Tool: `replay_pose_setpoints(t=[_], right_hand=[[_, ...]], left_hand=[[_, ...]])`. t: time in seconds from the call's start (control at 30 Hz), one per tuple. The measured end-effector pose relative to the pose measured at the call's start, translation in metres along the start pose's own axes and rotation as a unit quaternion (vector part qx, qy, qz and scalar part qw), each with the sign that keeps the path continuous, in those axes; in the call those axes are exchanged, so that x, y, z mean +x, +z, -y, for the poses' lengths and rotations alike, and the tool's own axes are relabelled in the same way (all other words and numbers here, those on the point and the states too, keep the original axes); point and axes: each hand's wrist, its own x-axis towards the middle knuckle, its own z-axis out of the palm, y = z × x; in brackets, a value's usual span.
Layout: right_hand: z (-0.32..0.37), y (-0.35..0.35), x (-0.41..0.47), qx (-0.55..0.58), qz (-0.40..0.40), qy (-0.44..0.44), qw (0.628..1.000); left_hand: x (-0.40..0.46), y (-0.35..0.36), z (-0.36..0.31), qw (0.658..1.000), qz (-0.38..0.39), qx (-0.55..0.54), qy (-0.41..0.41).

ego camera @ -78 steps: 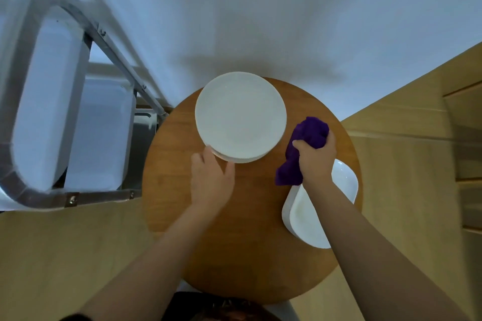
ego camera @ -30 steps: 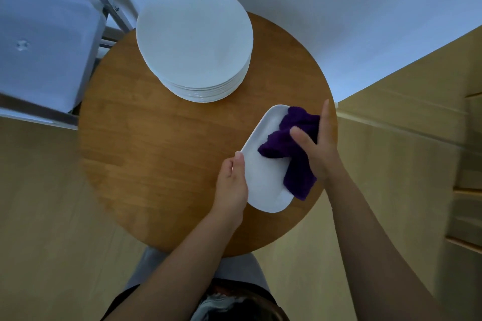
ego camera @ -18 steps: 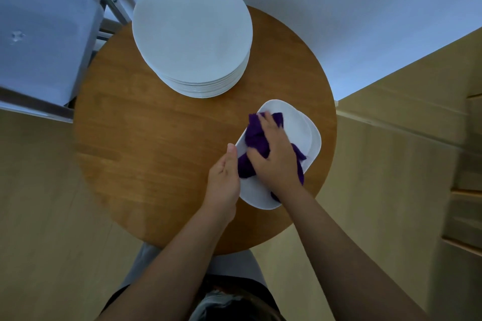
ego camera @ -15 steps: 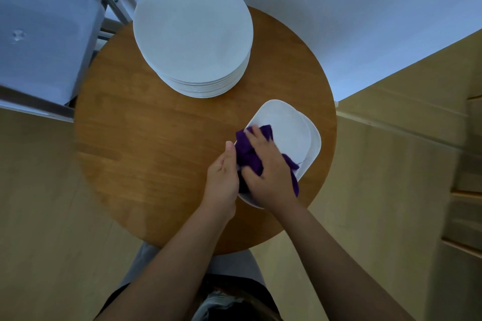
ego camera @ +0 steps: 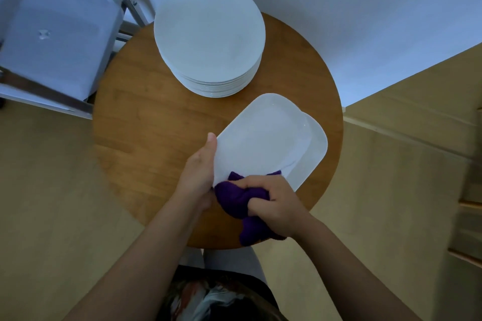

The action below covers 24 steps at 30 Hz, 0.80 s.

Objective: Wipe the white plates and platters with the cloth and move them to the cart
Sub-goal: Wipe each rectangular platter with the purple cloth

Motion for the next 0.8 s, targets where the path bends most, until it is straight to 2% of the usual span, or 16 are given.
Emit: replay_pose_setpoints(t=[0.07, 0.1, 0.17, 0.2, 0.23, 0.27, 0.3, 0.33, 0.37, 0.43, 0.53, 0.6, 0.73, 0.8], right_hand=[[0.009, -0.011, 0.0, 0.005, -0.009, 0.007, 1.0], [0.012, -0.015, -0.001, -0.018, -0.04, 0.0, 0.999], [0.014, -0.012, -0.005, -0.075, -0.181, -0.031, 0.98], [0.017, -0.004, -0.007, -0.057, -0.26, -0.051, 0.962], [0.023, 0.007, -0.009, -0.025, -0.306, -0.064, 0.95], [0.027, 0.018, -0.009, -0.021, -0.304, -0.076, 0.949], [0.032, 0.03, -0.008, -0.064, -0.257, -0.093, 0.96], [0.034, 0.041, -0.006, -0.154, -0.183, -0.113, 0.964], [0.032, 0.05, -0.004, -0.249, -0.115, -0.139, 0.952], [0.026, 0.053, 0.001, -0.383, -0.053, -0.193, 0.902], [0.024, 0.044, 0.012, -0.49, -0.034, -0.27, 0.828], [0.022, 0.038, 0.018, -0.508, -0.004, -0.291, 0.811], [0.018, 0.017, 0.027, -0.464, 0.016, -0.267, 0.844], [0.017, -0.001, 0.029, -0.473, 0.007, -0.247, 0.845]], left_hand=[[-0.001, -0.004, -0.006, 0.999, 0.024, 0.033, 0.035], [-0.002, -0.008, -0.008, 0.997, 0.03, 0.043, 0.055], [-0.005, -0.016, -0.012, 0.995, 0.041, 0.036, 0.081], [-0.007, -0.02, -0.015, 0.995, 0.041, 0.024, 0.086], [-0.009, -0.024, -0.018, 0.995, 0.036, 0.016, 0.092], [-0.01, -0.028, -0.021, 0.994, 0.035, 0.009, 0.101], [-0.012, -0.031, -0.023, 0.993, 0.039, 0.003, 0.115], [-0.013, -0.034, -0.025, 0.991, 0.046, 0.004, 0.127], [-0.015, -0.039, -0.027, 0.99, 0.052, 0.014, 0.134], [-0.018, -0.05, -0.032, 0.99, 0.055, 0.038, 0.127], [-0.019, -0.073, -0.04, 0.987, 0.07, 0.077, 0.119], [-0.019, -0.086, -0.046, 0.978, 0.098, 0.123, 0.139], [-0.015, -0.111, -0.062, 0.966, 0.126, 0.17, 0.147], [-0.012, -0.124, -0.067, 0.964, 0.122, 0.193, 0.137]])
